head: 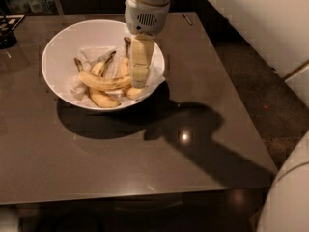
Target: Pick banana from white bowl
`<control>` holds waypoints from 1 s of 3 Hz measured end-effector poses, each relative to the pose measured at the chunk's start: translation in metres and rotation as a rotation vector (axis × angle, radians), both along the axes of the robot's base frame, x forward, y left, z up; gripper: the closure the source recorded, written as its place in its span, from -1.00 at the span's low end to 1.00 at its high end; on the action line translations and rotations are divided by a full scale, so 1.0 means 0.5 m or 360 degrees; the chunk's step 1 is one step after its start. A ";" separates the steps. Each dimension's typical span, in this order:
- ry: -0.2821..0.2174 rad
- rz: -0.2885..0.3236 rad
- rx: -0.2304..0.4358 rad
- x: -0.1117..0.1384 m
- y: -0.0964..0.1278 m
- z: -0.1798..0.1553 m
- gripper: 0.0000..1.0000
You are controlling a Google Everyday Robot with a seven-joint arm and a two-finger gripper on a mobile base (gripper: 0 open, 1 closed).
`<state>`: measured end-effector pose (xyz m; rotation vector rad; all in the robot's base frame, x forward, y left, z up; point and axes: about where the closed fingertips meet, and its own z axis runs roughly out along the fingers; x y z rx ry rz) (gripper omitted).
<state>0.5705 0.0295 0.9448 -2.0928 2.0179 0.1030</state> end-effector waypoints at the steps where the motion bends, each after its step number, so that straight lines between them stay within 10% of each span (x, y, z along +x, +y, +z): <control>1: 0.0040 0.0023 0.0017 0.001 0.039 -0.009 -1.00; 3: 0.0149 -0.0020 0.0019 0.018 0.060 -0.062 -0.98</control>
Offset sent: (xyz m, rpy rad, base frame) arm -0.0141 0.0295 -0.0244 -0.0237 0.1499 0.0357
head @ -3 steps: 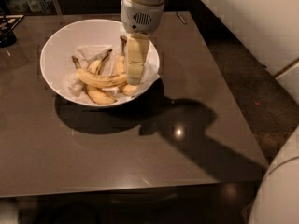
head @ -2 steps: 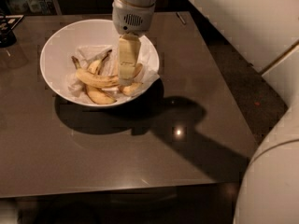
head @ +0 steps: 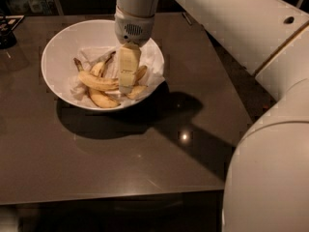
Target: Pick banana from white bowl
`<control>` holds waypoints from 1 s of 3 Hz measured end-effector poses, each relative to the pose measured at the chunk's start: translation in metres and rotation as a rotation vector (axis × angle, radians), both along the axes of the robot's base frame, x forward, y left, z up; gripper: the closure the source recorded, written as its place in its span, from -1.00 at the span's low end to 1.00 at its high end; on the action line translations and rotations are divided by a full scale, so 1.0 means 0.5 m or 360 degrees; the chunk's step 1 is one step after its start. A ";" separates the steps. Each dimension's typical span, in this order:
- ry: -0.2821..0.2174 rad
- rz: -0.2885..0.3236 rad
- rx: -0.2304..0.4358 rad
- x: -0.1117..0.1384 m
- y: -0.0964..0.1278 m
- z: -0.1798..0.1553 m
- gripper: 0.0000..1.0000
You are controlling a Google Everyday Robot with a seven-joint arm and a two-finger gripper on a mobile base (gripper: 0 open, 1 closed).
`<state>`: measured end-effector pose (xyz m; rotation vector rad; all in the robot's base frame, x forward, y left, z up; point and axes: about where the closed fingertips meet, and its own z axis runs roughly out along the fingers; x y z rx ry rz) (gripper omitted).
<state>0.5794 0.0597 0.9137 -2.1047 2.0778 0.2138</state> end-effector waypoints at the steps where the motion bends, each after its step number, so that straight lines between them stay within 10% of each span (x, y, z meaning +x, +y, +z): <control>1: 0.0046 -0.0042 -0.0022 0.017 -0.003 -0.032 -0.74; 3: 0.0081 -0.0029 -0.0064 0.028 0.010 -0.062 -0.62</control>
Offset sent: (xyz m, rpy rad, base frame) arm 0.0004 -0.0114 -0.0361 -0.1049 0.1169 -0.0160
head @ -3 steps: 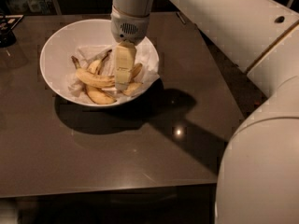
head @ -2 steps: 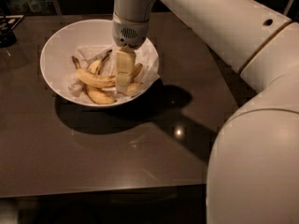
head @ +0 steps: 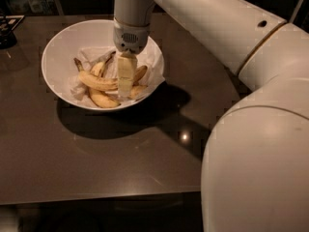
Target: Pick banana from white bowl
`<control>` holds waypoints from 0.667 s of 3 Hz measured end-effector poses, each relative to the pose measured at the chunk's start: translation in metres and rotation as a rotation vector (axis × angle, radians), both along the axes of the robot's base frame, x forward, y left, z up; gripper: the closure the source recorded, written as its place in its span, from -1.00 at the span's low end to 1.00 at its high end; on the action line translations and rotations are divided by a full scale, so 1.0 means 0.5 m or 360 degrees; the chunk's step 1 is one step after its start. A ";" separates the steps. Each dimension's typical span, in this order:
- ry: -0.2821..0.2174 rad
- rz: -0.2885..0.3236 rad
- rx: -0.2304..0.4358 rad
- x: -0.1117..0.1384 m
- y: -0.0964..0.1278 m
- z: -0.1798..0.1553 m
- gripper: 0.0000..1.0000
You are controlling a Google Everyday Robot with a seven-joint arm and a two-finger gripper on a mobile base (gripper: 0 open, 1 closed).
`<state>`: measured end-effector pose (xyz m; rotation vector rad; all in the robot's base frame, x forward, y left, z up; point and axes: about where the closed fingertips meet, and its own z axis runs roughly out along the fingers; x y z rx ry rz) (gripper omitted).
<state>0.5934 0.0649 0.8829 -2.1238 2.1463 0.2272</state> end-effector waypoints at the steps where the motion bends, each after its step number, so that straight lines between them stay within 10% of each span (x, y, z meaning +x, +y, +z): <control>1: 0.0005 0.0019 -0.0009 0.000 0.008 -0.004 -0.64; 2: -0.0010 0.0069 -0.0036 -0.007 0.029 0.001 -0.54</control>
Offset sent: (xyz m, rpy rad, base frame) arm -0.0257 0.0086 0.0069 -0.1058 0.0456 0.0942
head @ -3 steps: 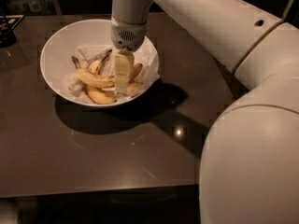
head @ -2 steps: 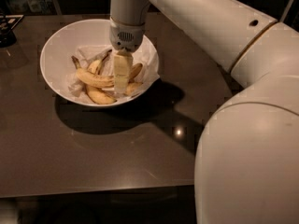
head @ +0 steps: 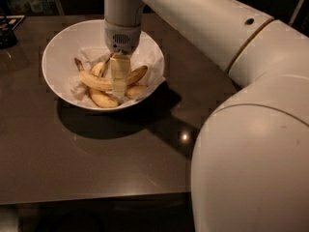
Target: Pick banana from white bowl
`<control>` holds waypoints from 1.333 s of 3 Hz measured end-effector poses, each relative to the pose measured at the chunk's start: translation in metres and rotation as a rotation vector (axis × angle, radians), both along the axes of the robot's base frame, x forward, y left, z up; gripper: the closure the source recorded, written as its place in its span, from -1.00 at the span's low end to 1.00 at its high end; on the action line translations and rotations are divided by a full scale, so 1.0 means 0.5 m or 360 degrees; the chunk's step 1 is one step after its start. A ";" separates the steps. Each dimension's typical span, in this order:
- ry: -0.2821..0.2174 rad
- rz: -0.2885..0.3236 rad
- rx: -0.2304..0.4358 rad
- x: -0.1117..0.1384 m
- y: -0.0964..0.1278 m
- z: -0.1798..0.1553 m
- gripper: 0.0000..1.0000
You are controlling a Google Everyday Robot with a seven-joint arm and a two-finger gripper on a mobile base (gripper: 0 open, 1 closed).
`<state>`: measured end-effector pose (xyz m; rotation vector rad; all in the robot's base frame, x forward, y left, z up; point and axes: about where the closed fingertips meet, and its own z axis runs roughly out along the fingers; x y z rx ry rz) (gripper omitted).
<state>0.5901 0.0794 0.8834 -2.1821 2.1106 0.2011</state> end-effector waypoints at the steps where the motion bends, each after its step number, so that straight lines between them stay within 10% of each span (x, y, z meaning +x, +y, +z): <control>1: -0.0006 0.0053 -0.0010 -0.009 0.023 0.002 -0.42; 3: 0.0003 0.0105 -0.0016 -0.017 0.044 -0.003 -0.46; 4: 0.0020 0.0104 -0.0004 -0.015 0.041 -0.011 -0.06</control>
Offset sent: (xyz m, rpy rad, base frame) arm -0.0287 0.0067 0.0019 -0.0815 0.0664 0.0890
